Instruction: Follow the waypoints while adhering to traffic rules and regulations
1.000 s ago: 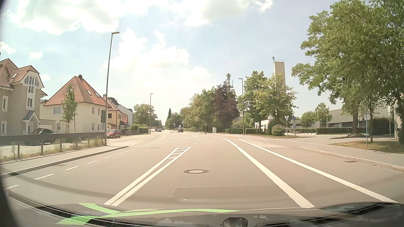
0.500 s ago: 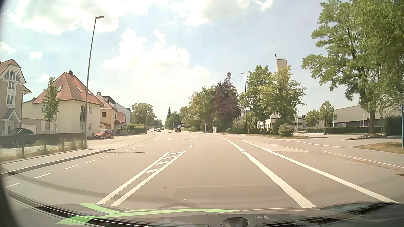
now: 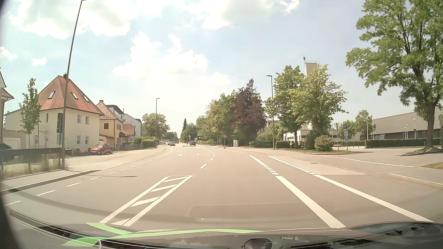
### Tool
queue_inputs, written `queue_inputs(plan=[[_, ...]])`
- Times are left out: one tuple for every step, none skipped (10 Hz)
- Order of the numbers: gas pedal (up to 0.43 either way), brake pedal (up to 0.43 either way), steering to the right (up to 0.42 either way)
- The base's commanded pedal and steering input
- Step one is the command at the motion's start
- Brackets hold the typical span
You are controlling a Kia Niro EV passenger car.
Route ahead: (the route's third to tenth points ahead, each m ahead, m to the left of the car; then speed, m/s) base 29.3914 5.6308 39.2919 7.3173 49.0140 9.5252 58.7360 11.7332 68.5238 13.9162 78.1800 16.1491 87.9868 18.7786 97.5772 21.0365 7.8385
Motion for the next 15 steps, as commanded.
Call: queue_inputs(plan=[[0.150,0.000,-0.005],[0.150,0.000,-0.005],[0.150,0.000,-0.005],[0.150,0.000,-0.005],[0.150,0.000,-0.005],[0.150,0.000,-0.005],[0.150,0.000,-0.006],[0.150,0.000,-0.006],[0.150,0.000,-0.007],[0.150,0.000,-0.007],[0.150,0.000,-0.008],[0.150,0.000,-0.010],[0.150,0.000,-0.011],[0.150,0.000,-0.011],[0.150,0.000,-0.011]])
